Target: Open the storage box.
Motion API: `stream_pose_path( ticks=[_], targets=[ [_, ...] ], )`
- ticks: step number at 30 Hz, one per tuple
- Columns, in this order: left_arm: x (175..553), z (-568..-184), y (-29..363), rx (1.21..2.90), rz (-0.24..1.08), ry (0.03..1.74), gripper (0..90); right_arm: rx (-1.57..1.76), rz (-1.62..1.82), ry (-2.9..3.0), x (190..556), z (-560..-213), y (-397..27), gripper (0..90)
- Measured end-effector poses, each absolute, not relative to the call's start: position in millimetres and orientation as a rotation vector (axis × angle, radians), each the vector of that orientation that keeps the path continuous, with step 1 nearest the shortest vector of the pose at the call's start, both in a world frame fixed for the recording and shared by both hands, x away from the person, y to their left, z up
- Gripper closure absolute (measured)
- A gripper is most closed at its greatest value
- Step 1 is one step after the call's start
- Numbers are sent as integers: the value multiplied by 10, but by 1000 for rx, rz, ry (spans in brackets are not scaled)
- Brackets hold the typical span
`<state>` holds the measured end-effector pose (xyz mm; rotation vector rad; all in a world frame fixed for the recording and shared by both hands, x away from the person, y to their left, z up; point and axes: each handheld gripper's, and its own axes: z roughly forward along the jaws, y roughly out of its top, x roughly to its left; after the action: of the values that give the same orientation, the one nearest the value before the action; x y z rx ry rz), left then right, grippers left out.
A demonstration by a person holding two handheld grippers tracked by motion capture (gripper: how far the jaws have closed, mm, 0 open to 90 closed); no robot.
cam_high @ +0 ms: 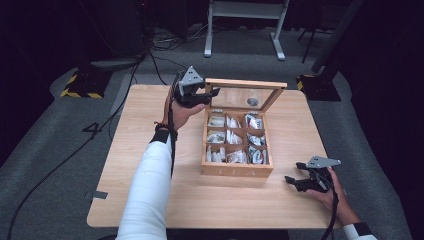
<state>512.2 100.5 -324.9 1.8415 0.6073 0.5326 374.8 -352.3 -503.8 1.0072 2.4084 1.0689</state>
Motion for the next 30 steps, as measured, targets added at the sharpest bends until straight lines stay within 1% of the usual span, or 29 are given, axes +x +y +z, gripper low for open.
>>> stream_pose_path(
  ticks=[13, 30],
  targets=[
    [5312, -3216, 982, 1818, 538, 651, 559, 1028, 1054, 2400, 3758, -5039, -3477, 177],
    [5526, -3228, 945, 1780, 554, 709, 555, 1022, 1056, 2405, 3767, -5041, -3477, 172]
  ],
)
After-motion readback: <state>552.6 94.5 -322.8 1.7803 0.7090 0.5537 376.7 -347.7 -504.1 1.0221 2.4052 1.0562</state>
